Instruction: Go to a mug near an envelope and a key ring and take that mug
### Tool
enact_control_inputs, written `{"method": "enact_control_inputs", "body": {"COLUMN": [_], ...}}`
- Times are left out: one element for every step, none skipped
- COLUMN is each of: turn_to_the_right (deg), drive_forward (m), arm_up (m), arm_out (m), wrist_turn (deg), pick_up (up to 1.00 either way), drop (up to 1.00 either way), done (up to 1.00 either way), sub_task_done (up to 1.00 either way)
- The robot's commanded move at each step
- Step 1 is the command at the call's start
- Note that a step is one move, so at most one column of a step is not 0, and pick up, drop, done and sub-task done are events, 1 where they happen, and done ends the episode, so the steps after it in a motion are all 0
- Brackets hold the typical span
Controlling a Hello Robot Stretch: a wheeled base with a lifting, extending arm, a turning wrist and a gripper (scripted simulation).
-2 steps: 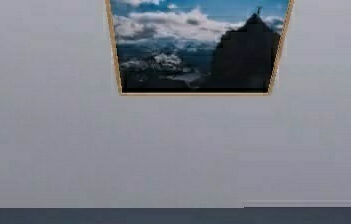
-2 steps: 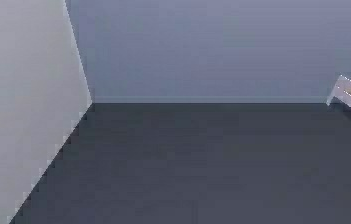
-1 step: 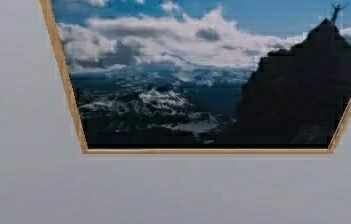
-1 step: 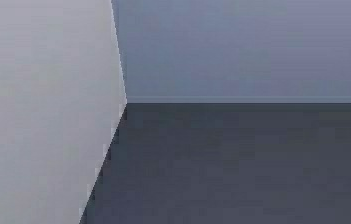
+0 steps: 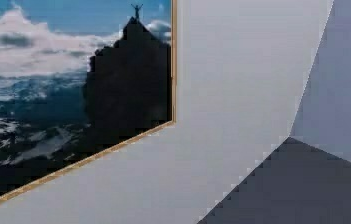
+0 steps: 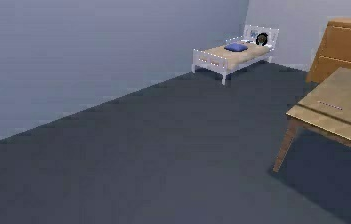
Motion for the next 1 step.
{"method": "enact_control_inputs", "body": {"turn_to_the_right": [0.0], "drive_forward": [0.4], "arm_up": [0.0], "arm_out": [0.0], "wrist_turn": [0.0], "pick_up": [0.0], "drop": [0.0], "done": [0.0], "sub_task_done": [0.0]}}
